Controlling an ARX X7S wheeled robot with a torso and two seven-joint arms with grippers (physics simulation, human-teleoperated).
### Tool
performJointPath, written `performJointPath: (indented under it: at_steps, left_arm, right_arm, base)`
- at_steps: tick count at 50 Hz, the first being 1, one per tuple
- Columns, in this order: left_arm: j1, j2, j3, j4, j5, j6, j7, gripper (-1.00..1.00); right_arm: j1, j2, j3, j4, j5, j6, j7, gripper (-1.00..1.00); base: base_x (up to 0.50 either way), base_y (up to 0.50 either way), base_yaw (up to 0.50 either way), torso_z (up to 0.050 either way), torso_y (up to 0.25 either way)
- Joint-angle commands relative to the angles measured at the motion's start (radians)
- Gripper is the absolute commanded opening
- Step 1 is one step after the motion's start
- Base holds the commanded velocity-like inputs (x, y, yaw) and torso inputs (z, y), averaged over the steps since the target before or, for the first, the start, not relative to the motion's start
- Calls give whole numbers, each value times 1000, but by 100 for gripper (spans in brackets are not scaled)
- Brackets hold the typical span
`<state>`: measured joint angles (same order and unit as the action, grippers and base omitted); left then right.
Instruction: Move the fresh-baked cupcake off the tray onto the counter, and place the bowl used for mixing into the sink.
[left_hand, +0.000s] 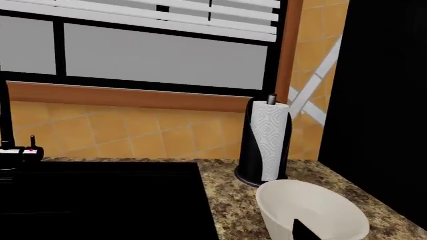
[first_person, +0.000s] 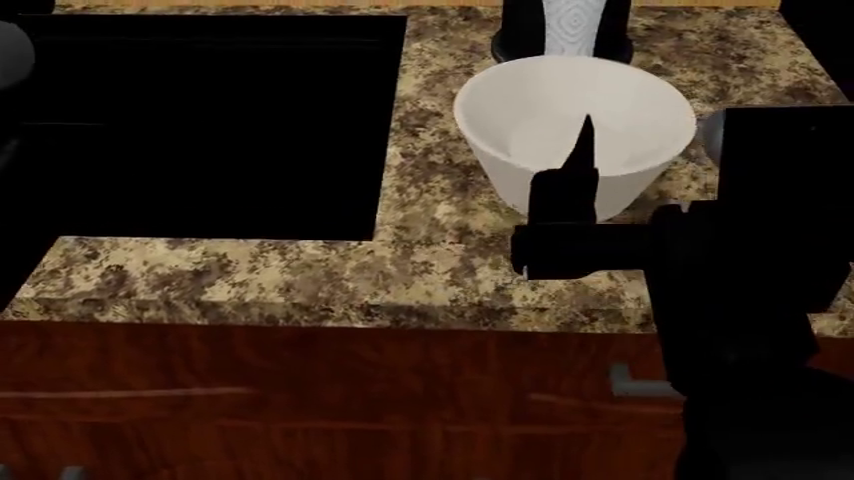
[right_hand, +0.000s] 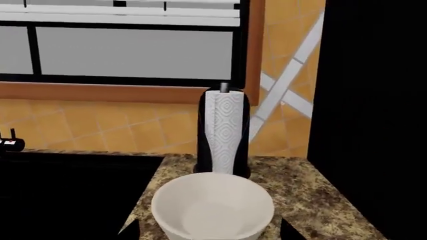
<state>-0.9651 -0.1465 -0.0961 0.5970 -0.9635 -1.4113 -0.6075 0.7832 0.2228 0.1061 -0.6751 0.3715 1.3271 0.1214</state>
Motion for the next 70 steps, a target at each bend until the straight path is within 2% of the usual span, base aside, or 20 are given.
performJointPath:
  at_steps: [1,14,35,43,48,50,51,52,53,55,57,60,61,65,67,70]
  left_arm:
    - [-4,7,-45,1,-75,-10,-37,100]
    - [2,-6,-37,-2,-85,22,-54,100]
    - [2,-23,-14,-8,-109,43,-77,100]
    - [3,-30,-10,-12,-117,53,-85,100]
    - [3,-34,-7,-15,-121,59,-89,100]
    - [3,-36,-5,-14,-122,62,-91,100]
    - [4,-37,-3,-13,-122,64,-93,100]
    - [4,-38,-1,-13,-123,65,-93,100]
    - [4,-38,0,-15,-123,66,-93,100]
    - [4,-40,4,-14,-123,69,-94,100]
    - [3,-45,14,-13,-121,67,-97,100]
    - [1,-50,23,-14,-118,68,-99,100]
    - [1,-50,23,-14,-118,68,-99,100]
    - [0,-57,39,-14,-114,70,-101,100]
    - [-1,-57,39,-18,-117,72,-101,100]
    - [-2,-58,41,-20,-121,72,-105,100]
  right_arm:
    - [6,16,0,-53,34,15,-22,100]
    - [-4,28,-10,-56,37,4,-17,100]
    - [15,26,-10,-90,71,79,-3,100]
    - [-8,39,-57,-103,66,66,9,100]
    - [-8,34,-42,-108,77,77,9,100]
    - [2,-3,23,-100,93,145,19,100]
    - [30,-25,71,-81,99,240,54,100]
    - [34,-11,91,-54,175,243,129,100]
    - [50,70,160,64,325,243,279,100]
    - [123,179,136,220,625,236,579,100]
    - [194,314,-39,276,925,105,879,100]
    - [307,493,-299,248,1375,-112,1329,100]
    - [326,521,-323,233,1525,-149,1443,100]
    - [289,600,-332,211,2125,-369,1429,100]
    - [293,632,-357,202,2225,-447,1431,100]
    - [299,668,-384,187,2277,-588,1424,100]
  base:
    - [438,-215,0,0,0]
    - [480,-145,0,0,0]
    - [485,-241,0,0,1]
    - [468,-14,0,0,1]
    - [382,0,0,0,0]
    - [0,0,0,0,6]
    - [0,0,0,0,0]
    - [0,0,0,0,0]
    - [0,0,0,0,0]
    - [0,0,0,0,0]
    - [0,0,0,0,0]
    - [0,0,0,0,0]
    - [0,0,0,0,0]
    - [0,0,0,0,0]
    - [0,0,0,0,0]
    - [0,0,0,0,0]
